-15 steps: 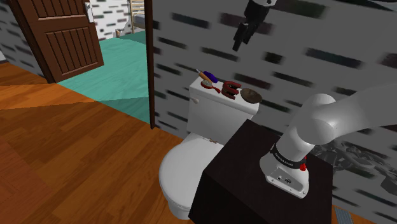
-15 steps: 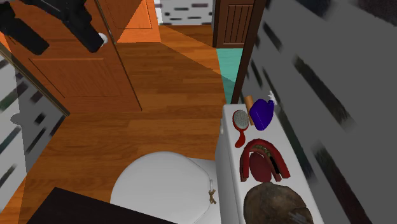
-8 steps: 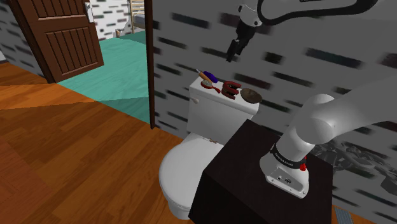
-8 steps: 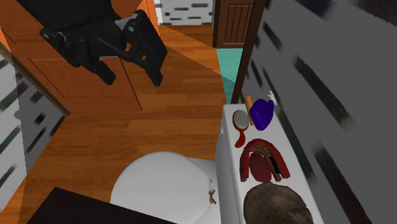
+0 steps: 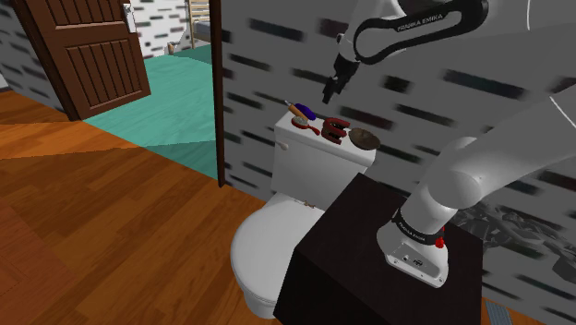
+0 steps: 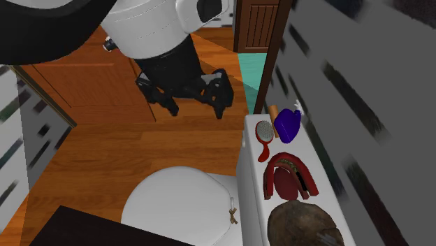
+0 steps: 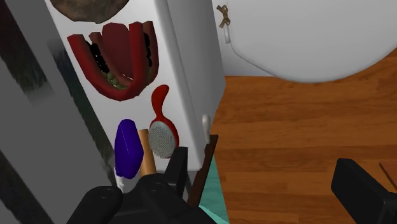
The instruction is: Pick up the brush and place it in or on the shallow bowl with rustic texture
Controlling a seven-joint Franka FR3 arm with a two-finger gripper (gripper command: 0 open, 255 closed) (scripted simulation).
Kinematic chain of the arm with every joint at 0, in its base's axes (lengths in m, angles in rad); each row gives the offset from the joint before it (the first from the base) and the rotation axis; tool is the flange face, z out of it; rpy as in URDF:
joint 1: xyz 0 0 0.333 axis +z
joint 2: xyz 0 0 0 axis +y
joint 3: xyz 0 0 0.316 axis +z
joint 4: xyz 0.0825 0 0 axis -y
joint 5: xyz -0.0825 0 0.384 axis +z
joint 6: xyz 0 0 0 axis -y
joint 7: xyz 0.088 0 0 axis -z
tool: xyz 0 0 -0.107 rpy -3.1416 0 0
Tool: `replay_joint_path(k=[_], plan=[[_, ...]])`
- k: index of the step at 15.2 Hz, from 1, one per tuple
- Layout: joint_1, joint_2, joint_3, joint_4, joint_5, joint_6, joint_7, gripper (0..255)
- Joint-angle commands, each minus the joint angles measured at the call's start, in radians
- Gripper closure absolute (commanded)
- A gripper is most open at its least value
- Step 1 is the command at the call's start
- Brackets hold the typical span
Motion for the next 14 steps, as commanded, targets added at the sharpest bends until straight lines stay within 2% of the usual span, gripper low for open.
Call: replay_joint_path(k=[1, 5, 8, 14], plan=[[-0.001, 0.077, -0.028, 0.016, 0.004, 0.067, -0.025, 0], [-0.003, 0.219, -0.084, 0.044, 0.032, 0.187, -0.089, 0], [0.0, 0.334, -0.122, 0.08, 0.08, 0.268, -0.154, 0], [-0.025, 0.577, -0.149, 0.19, 0.259, 0.395, -0.334, 0]])
